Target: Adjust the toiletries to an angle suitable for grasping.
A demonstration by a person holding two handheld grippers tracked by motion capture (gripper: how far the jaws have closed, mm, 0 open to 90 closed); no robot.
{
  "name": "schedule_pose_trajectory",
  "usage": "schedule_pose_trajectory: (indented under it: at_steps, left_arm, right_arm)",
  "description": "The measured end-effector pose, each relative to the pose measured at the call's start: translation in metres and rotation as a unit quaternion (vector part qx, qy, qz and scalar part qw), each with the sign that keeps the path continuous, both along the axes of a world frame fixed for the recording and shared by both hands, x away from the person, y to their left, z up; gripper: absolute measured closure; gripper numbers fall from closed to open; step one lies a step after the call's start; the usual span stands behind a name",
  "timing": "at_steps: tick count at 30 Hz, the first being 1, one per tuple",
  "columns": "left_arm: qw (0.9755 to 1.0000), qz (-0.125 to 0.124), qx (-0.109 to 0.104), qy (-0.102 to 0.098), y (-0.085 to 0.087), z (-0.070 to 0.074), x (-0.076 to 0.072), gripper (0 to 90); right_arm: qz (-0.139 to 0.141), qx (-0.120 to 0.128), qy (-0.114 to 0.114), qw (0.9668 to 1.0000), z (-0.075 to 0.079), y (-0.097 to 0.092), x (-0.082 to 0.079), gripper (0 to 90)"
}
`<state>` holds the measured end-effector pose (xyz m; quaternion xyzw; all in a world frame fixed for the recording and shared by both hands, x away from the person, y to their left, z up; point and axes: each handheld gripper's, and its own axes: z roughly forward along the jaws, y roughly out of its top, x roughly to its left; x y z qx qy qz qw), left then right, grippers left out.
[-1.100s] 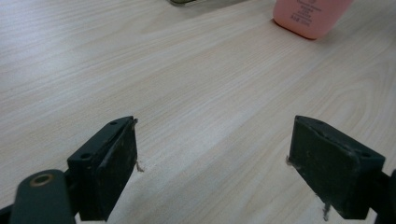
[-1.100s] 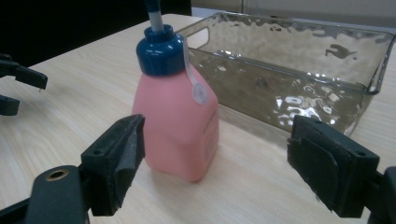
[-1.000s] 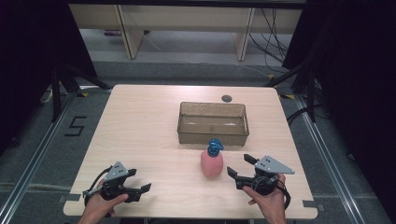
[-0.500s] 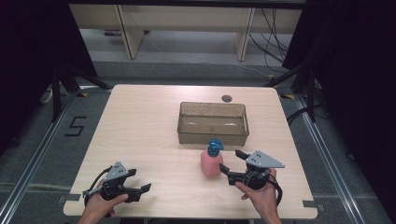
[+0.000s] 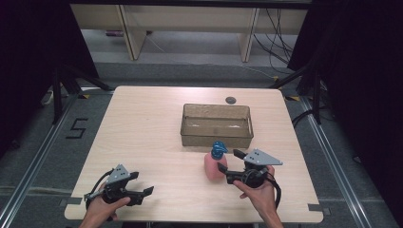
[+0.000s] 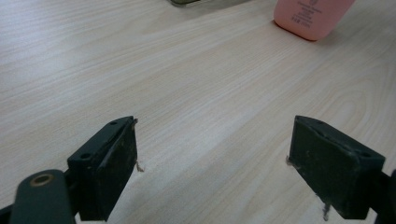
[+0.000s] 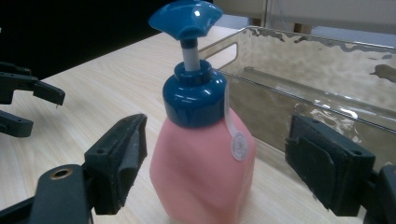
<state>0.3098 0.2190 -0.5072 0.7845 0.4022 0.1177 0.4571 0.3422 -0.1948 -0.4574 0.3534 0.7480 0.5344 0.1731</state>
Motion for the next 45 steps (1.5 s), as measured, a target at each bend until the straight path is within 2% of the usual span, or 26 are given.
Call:
schedule_pose_trajectory:
  at_steps: [2,5,6,8,9,12,14,16,18,21,24,25,26,28,29,31,32,33,35,37,38,39,40,41,42,45]
  left_arm:
    - [1.0,-0.002,0.002,0.003,0.0,0.001,0.0,14.7]
    - [1.0,0.0,-0.001,0.0,-0.001,0.0,0.0,14.7]
    - [1.0,-0.003,-0.001,0.001,0.0,0.0,0.0,14.7]
    - [1.0,0.002,0.001,0.0,-0.001,0.0,-0.001,14.7]
    - [1.0,0.002,0.001,0.0,-0.001,0.0,-0.001,14.7]
    - [1.0,0.001,0.003,0.001,0.0,0.001,0.0,14.7]
    - [1.0,0.0,0.003,0.0,0.0,0.001,0.001,14.7]
    - [1.0,0.0,0.006,-0.001,0.0,0.001,0.001,14.7]
    - [1.0,-0.001,0.004,0.002,-0.001,0.001,0.001,14.7]
    - [1.0,-0.001,0.004,-0.001,-0.001,0.001,0.001,14.7]
    - [1.0,-0.006,0.007,0.001,-0.001,0.001,0.001,14.7]
    - [1.0,-0.004,0.006,-0.002,-0.001,0.001,0.002,14.7]
    - [1.0,-0.004,0.004,0.001,-0.002,0.001,0.002,14.7]
    - [1.0,-0.003,0.003,0.001,-0.002,0.001,0.002,14.7]
    - [1.0,-0.003,0.005,0.003,-0.002,0.001,0.002,14.7]
    - [1.0,-0.004,0.006,0.001,-0.004,0.001,0.002,14.7]
    - [1.0,-0.004,0.006,0.001,-0.004,0.001,0.002,14.7]
    - [0.9999,-0.008,0.006,0.003,-0.003,0.002,0.002,14.7]
    - [1.0,-0.007,0.005,0.003,-0.003,0.001,0.002,14.7]
    - [1.0,-0.007,0.005,0.004,-0.003,0.001,0.002,14.7]
    - [1.0,-0.007,0.002,0.002,-0.003,0.001,0.002,14.7]
    - [1.0,-0.005,0.0,0.001,-0.004,0.001,0.002,14.7]
    - [1.0,-0.006,0.002,0.001,-0.003,0.001,0.002,14.7]
    - [1.0,-0.008,0.003,0.001,-0.003,0.001,0.001,14.7]
    - [1.0,-0.008,0.003,0.002,-0.003,0.001,0.001,14.7]
    - [1.0,-0.009,0.004,0.001,-0.004,0.001,0.001,14.7]
  right_arm:
    - [0.001,0.0,0.0,1.0,0.0,0.002,0.001,21.1]
    - [-0.004,-0.004,-0.012,0.9999,0.001,0.002,0.002,21.1]
    - [-0.002,-0.001,-0.008,1.0,0.001,0.003,0.002,21.1]
    - [-0.003,-0.008,-0.02,0.9998,0.001,0.003,0.004,21.1]
    - [-0.004,-0.003,-0.008,1.0,0.001,0.004,0.003,21.1]
    - [-0.001,0.001,-0.001,1.0,0.003,0.006,0.003,21.0]
    - [0.003,0.007,-0.008,0.9999,0.002,0.007,0.005,21.0]
    - [-0.001,0.009,0.0,1.0,0.002,0.008,0.005,20.9]
    - [0.008,0.005,-0.007,0.9999,0.002,0.01,0.008,20.8]
    - [0.001,-0.004,-0.019,0.9998,0.002,0.012,0.009,20.8]
    - [0.002,-0.001,-0.016,0.9999,0.001,0.015,0.009,20.8]
    - [0.004,-0.011,-0.023,0.9997,0.001,0.015,0.012,20.7]
    - [-0.001,-0.004,-0.021,0.9998,0.0,0.017,0.012,20.7]
    - [0.008,-0.01,-0.018,0.9998,0.001,0.016,0.013,20.7]
    - [0.008,-0.002,-0.011,0.9999,0.001,0.017,0.013,20.7]
    - [0.005,-0.005,-0.026,0.9996,0.0,0.019,0.015,20.7]
    - [0.005,-0.005,-0.026,0.9996,0.0,0.019,0.015,20.7]
    - [0.014,-0.002,-0.014,0.9998,0.0,0.021,0.015,20.7]
    - [0.01,-0.007,-0.013,0.9998,0.0,0.021,0.015,20.8]
    - [0.005,0.002,-0.016,0.9999,0.0,0.023,0.016,21.0]
    - [0.005,-0.001,-0.02,0.9998,0.0,0.023,0.017,21.0]
    - [0.014,-0.003,-0.013,0.9998,-0.001,0.023,0.018,21.0]
    - [0.012,-0.01,-0.031,0.9994,-0.001,0.023,0.02,21.0]
    - [0.014,-0.003,-0.027,0.9995,-0.001,0.024,0.02,21.1]
    - [0.017,-0.001,-0.015,0.9997,-0.001,0.025,0.019,21.2]
    - [0.016,-0.008,-0.015,0.9997,-0.001,0.026,0.02,21.4]
